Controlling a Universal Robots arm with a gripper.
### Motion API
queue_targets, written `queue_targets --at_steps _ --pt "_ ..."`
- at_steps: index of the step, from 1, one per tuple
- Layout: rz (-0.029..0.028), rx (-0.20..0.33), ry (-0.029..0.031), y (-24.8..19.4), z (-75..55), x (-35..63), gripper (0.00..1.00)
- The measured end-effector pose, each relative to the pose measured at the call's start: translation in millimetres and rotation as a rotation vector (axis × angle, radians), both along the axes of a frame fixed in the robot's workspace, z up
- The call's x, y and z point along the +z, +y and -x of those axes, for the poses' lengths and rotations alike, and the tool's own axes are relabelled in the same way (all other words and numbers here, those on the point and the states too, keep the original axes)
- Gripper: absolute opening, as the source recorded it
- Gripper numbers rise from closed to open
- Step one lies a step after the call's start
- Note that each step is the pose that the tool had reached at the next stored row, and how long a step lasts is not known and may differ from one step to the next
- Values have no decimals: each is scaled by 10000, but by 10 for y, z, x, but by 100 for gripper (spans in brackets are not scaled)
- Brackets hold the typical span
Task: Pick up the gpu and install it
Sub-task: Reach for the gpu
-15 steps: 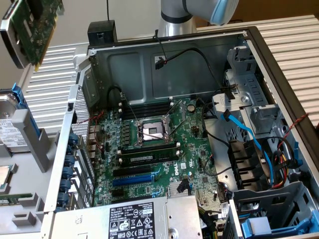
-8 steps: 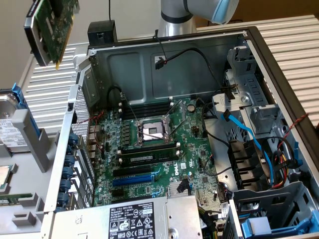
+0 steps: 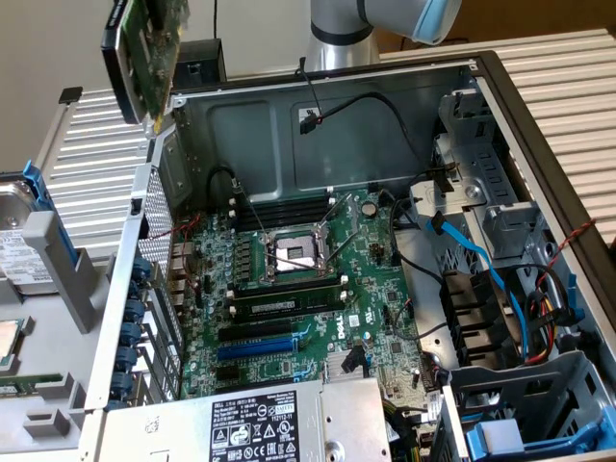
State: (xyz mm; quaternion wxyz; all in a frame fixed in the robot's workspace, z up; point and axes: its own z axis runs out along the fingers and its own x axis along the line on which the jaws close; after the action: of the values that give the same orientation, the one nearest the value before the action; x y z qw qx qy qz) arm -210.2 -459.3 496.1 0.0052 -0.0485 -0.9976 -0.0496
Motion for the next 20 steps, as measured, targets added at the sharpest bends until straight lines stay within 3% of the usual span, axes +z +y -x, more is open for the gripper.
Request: queue_targets --at_steps 8,13,20 --pt "0 16 23 -25 -326 0 27" --pt "0 38 27 -25 -325 0 27" --pt "2 1252 26 -25 -325 0 27"
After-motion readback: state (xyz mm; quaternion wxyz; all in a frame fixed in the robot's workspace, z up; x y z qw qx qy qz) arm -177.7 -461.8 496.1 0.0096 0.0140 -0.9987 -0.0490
